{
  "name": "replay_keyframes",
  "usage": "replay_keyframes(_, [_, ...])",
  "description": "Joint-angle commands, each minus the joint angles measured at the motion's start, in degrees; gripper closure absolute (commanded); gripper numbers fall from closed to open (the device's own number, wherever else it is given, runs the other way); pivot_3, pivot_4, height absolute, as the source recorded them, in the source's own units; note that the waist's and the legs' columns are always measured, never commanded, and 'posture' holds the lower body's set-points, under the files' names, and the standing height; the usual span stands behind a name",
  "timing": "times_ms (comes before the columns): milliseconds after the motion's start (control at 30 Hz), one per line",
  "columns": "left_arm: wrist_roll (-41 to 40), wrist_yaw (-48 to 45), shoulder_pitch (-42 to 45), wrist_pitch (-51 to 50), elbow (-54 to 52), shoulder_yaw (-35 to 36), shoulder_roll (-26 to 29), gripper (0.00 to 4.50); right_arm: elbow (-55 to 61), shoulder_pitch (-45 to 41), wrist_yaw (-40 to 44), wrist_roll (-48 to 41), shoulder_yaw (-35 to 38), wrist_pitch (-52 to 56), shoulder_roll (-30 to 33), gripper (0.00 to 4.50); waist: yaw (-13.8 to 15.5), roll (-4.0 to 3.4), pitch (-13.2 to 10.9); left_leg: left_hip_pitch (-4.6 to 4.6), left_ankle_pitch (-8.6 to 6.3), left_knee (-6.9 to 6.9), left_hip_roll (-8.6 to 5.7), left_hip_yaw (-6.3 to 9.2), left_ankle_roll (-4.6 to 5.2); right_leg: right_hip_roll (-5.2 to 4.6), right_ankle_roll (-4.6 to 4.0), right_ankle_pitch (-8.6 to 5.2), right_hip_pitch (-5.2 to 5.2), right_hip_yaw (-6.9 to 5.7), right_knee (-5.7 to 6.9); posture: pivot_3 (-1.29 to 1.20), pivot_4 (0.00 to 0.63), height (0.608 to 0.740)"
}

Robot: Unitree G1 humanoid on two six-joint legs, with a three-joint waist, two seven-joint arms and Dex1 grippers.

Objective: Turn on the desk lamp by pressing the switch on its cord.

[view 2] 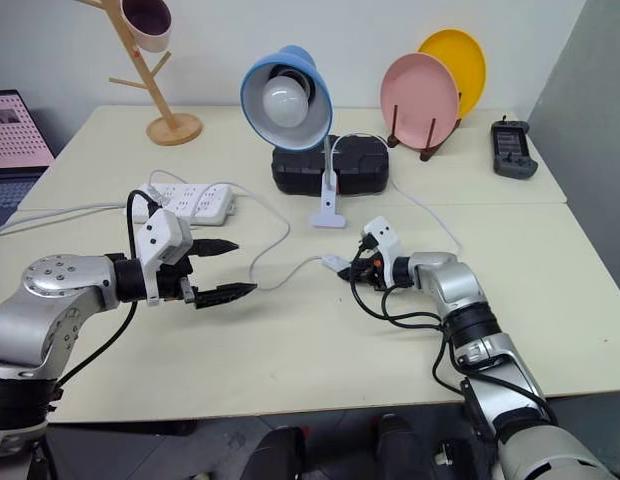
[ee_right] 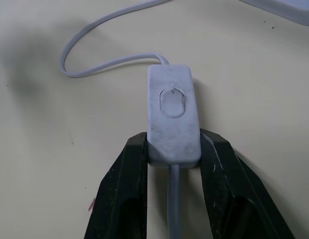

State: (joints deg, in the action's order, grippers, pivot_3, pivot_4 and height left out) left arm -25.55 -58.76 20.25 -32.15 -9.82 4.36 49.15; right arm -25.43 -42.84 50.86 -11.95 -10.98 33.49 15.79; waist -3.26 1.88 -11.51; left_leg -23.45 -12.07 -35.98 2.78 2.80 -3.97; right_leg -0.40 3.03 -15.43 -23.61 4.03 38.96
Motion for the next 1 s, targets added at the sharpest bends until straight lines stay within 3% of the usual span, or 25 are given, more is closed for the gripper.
replay_keyframes(33, [-12.37, 4.76, 0.47, -12.97, -3.61, 6.29, -4.47, 0.0, 8.7, 2.53, -2.74, 5.87, -2.06, -13.01, 2.54, 3.45, 0.03, 0.0, 0.0, -0.03, 0.0, -0.01, 0.0, 0.0, 0.0, 0.0, 0.0, 0.0, 0.0, 0.0, -0.02, 0.0, 0.15, 0.74])
replay_keyframes(133, [-26.19, 13.24, -2.83, -26.56, -9.0, 11.31, -10.78, 0.0, 15.11, 3.76, -8.03, 7.69, -0.06, -19.01, 2.16, 3.45, -0.05, 0.0, 0.0, -0.16, 0.0, -0.07, 0.0, 0.03, 0.0, -0.01, 0.03, 0.0, -0.06, -0.01, -0.02, 0.0, 0.15, 0.74])
replay_keyframes(267, [-39.19, 28.79, -5.21, -33.28, -11.27, 15.38, -22.13, 0.0, 20.5, 5.18, -12.01, 8.44, 1.08, -22.49, 1.58, 3.45, 0.0, 0.02, 0.01, -0.18, 0.0, -0.07, 0.01, 0.11, -0.01, -0.03, 0.02, 0.02, -0.09, -0.04, 0.03, 0.0, 0.15, 0.74])
replay_keyframes(333, [-42.5, 35.78, -4.95, -32.94, -10.16, 16.12, -27.98, 0.0, 23.15, 6.13, -12.74, 8.51, 1.05, -22.92, 1.43, 3.45, 0.22, 0.04, 0.02, -0.17, 0.01, -0.1, 0.01, 0.21, -0.01, -0.02, -0.09, 0.08, -0.05, -0.13, 0.06, 0.0, 0.15, 0.74])
replay_keyframes(433, [-42.31, 40.62, -3.59, -30.82, -8.37, 15.32, -32.18, 0.0, 25.84, 7.43, -13.36, 7.72, 1.24, -22.01, 1.0, 3.45, 0.47, 0.06, 0.03, -0.02, 0.01, -0.15, -0.04, 0.28, -0.02, -0.05, -0.21, 0.18, 0.14, -0.15, 0.07, 0.0, 0.15, 0.74])
replay_keyframes(767, [-42.62, 42.33, 2.68, -26.15, -2.94, 12.58, -37.53, 0.0, 32.22, 11.45, -12.27, 6.76, 0.23, -21.45, 1.18, 3.45, 0.57, 0.07, 0.04, 0.18, 0.01, -0.11, -0.06, 0.21, -0.02, -0.02, -0.21, 0.17, 0.35, -0.09, -0.03, 0.0, 0.15, 0.74])
replay_keyframes(1000, [-46.08, 41.51, 5.35, -26.89, -1.06, 12.72, -37.09, 0.0, 33.08, 13.26, -11.63, 7.69, -1.1, -23.21, 1.59, 3.45, 0.45, 0.07, 0.04, 0.19, 0.01, -0.11, -0.06, 0.2, -0.02, -0.02, 0.02, 0.04, 0.35, -0.08, -0.03, 0.0, 0.15, 0.74])
